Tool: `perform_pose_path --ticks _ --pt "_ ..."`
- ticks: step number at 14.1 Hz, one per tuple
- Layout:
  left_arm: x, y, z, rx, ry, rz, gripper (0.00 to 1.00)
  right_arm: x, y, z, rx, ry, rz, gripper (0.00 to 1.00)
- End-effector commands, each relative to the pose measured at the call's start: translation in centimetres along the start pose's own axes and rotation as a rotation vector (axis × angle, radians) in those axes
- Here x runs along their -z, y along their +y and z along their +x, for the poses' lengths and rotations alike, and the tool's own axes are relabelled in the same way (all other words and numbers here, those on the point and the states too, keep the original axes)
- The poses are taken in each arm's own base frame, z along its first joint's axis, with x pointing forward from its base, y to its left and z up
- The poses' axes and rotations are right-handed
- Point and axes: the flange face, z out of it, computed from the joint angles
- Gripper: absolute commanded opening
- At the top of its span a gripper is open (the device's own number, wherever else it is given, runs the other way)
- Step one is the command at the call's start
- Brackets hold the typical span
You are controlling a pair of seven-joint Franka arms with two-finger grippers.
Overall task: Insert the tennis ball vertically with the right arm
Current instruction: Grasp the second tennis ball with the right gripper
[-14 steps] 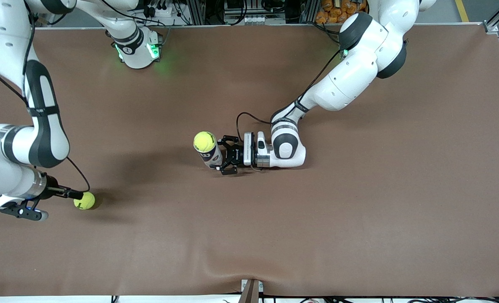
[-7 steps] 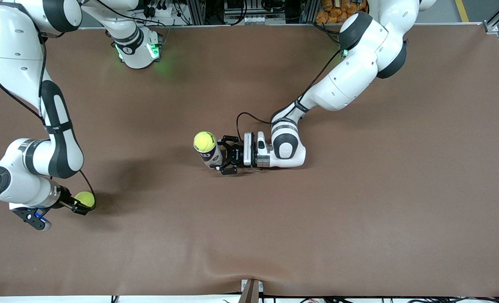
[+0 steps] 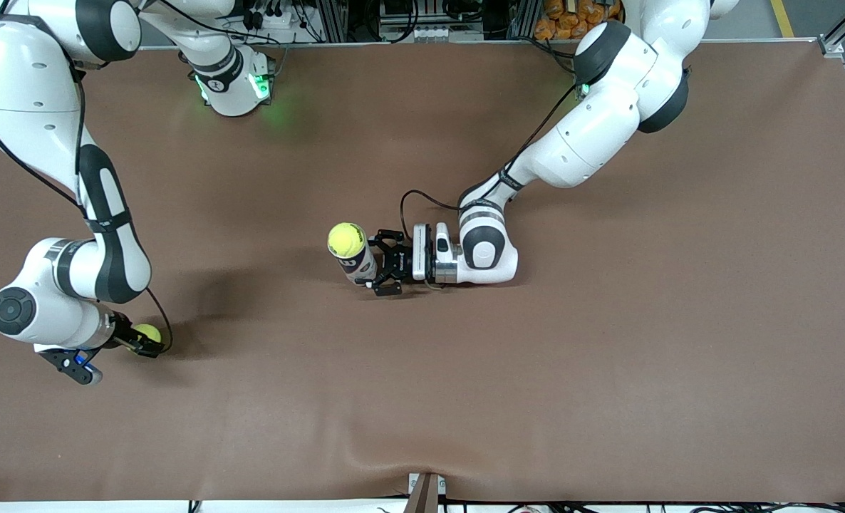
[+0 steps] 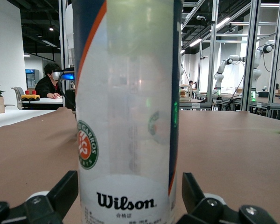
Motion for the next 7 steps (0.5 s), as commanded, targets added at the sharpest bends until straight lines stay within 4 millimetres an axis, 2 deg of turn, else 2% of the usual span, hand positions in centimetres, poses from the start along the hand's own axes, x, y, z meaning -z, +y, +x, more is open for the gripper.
perform_pose_path --ticks 1,4,7 --pt "0.0 0.1 -0.2 -0.02 0.034 0.01 0.98 -0.7 0.4 0.2 0.012 0.001 0.005 1.0" --pt "-0.2 0.3 -0.2 -0.018 0.035 0.008 0.97 -1.7 0.6 0.5 0.014 0.021 0.009 1.0" --pt "-0.3 0.4 -0.2 -0.014 0.038 0.012 0.97 -1.8 0.9 0.9 0.009 0.041 0.015 1.0"
